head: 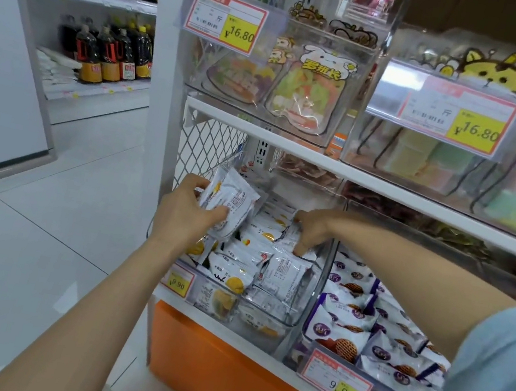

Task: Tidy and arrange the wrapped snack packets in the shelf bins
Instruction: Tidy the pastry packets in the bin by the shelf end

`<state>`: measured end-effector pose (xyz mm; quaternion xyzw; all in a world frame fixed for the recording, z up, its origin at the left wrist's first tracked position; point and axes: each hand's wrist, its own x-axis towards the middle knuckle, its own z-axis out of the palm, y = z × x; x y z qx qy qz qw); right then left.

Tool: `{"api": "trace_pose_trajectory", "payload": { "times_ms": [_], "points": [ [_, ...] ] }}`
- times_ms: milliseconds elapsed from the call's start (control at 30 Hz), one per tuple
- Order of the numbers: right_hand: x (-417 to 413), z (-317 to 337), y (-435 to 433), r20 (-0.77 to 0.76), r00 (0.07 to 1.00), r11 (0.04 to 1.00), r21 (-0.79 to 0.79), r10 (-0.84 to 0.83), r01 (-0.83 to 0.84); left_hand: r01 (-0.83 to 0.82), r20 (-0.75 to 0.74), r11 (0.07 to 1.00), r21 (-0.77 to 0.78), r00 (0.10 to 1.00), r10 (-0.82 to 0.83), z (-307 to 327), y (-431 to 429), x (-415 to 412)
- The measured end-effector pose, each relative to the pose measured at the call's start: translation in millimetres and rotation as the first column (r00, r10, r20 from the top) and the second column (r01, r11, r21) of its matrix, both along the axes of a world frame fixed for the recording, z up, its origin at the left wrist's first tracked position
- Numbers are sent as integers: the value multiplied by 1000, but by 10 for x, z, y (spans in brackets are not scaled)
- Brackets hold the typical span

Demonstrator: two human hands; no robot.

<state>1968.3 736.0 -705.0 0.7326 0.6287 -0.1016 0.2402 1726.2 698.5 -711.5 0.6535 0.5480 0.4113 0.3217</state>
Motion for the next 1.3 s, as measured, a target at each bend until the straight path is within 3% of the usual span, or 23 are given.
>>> {"api": "trace_pose_trajectory", "payload": {
  "times_ms": [133, 233, 400, 700, 800, 833, 933, 1000, 1300],
  "points": [
    [0, -27, -38, 68, 996, 996, 72, 49, -54, 8, -2, 1000, -8, 1000, -8, 15, -22, 18],
    [60, 63, -39, -160, 987, 983, 183, 15, 15, 2, -2, 1000, -10, 1000, -2, 19, -27, 10],
    [-70, 212, -73, -474, 877, 965, 257, 81, 49, 0, -14, 1000, -18, 1000, 0, 6, -22, 11],
    [-287, 37, 34, -562, 806, 967, 251, 184, -45, 4, -6, 1000, -4, 1000, -4, 5, -4, 21],
    [-48, 203, 11, -493, 842, 940, 337, 219, -47, 3, 1, 1000, -5, 1000, -3, 5, -5, 23],
    [4, 239, -6, -441, 871, 951, 298, 215, -84, 4, 0, 1000, -6, 1000, -4, 9, -9, 27],
    [1, 222, -81, -304, 942, 987, -31, 140, -157, 3, -3, 1000, -12, 1000, -3, 20, -22, 54],
    [-59, 119, -120, -247, 963, 983, -118, 107, -139, 1, -4, 1000, -11, 1000, -1, 31, -35, 71],
    [-286, -224, -100, -98, 992, 985, -140, 85, -98, 2, -18, 1000, -4, 1000, -2, 47, -63, 81]
  ]
}}
